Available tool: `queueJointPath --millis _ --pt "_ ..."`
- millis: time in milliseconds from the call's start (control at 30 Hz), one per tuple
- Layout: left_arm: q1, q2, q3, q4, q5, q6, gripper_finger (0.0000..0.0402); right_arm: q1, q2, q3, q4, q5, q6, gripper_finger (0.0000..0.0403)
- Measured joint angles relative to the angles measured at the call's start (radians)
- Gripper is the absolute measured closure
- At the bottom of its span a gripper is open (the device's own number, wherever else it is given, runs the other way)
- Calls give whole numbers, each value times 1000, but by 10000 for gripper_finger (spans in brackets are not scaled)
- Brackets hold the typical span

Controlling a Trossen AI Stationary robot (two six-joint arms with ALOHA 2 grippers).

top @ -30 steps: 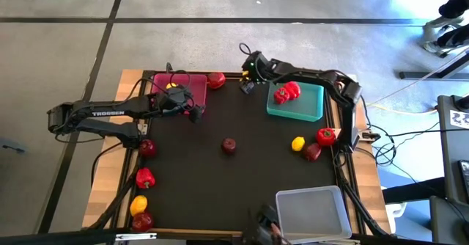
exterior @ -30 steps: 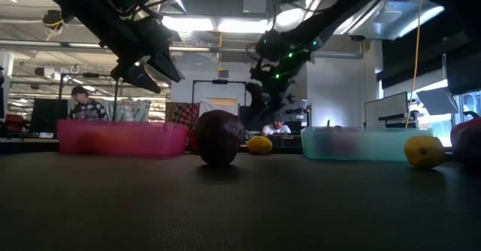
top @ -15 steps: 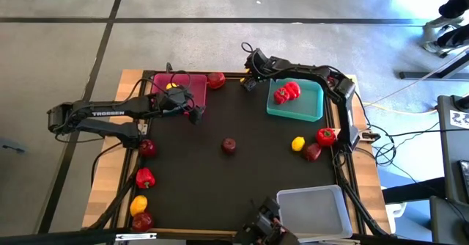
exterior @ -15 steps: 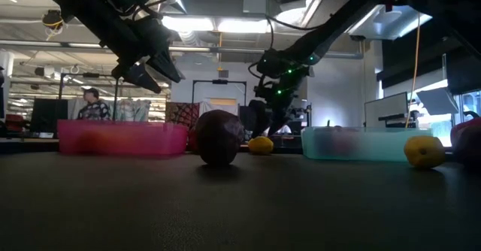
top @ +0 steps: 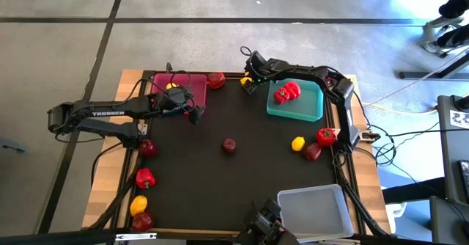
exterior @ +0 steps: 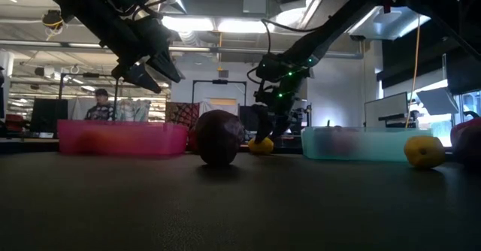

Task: Sort produce into baskets
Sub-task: Put the lemon into the pink bin

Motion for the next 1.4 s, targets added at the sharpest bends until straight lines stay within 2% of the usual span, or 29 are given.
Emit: queueJointPath --millis 133,467,800,1067,1400 --pt "0 0 0 0 0 -17 18 0 0 0 0 0 0 183" --pt "0 0 0 0 0 -41 18 0 0 0 6 35 -3 286" --pt "0 0 0 -1 0 -59 18 0 0 0 1 27 -3 328" --pt "0 0 0 -1 1 -60 18 1 0 0 0 27 -33 392" --pt "0 0 0 -8 1 -60 18 47 -48 -1 -8 -1 -57 387"
